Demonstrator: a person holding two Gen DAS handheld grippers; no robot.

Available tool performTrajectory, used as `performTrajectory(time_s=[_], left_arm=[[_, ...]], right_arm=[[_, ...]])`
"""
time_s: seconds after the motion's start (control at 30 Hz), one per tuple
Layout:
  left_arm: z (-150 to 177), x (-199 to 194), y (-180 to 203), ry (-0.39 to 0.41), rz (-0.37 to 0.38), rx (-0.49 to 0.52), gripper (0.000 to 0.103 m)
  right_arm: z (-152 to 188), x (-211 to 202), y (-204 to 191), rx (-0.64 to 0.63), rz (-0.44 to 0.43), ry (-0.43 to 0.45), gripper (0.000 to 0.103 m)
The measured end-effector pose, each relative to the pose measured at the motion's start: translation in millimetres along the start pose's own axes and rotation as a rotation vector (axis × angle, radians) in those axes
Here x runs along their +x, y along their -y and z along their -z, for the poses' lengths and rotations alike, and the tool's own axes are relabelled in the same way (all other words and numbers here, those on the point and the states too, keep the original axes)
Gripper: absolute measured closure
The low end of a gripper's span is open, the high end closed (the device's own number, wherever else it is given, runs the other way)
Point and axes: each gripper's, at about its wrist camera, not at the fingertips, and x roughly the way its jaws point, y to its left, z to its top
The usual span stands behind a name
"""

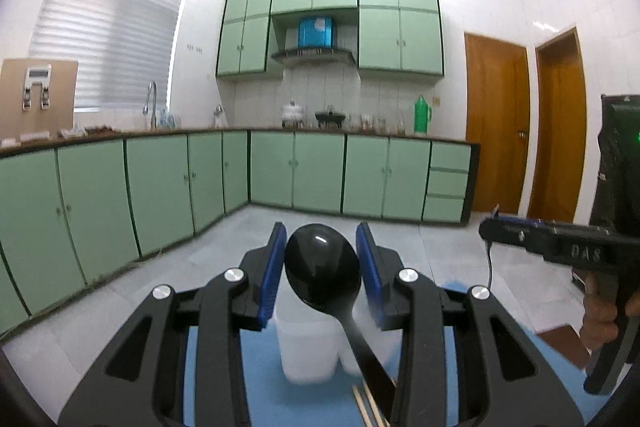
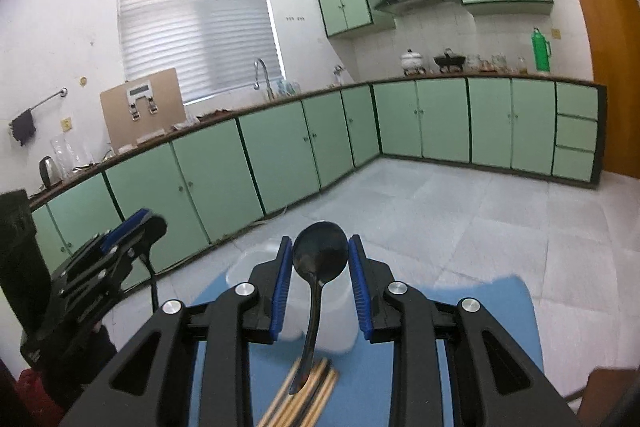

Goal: Organize utensils
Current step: 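Lift both spoons and lower them into the white utensil holder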

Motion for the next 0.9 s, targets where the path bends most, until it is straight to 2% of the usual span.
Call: performTrajectory(time_s=[0.2,0.37,0.67,0.9], left_arm=[[-31,49,1,0.052,-0.023,0.036,0.069],[-27,93,-1,0.047,-0.061,0.066,0.068],[9,143,-14,-0.035,-0.098,0.089,0.068],[39,155,-19,-0.11,-0.081,0.109,0.066]], right_arm=[[-33,26,3,-0.008,0.003,0.034,0.075],[-44,65,12,0.001,0.042,0.021,0.075],[-17,123,30,0.019,0.099,-0.067,0.075],[9,136,28,0.007,0.086,-0.145,0.074]])
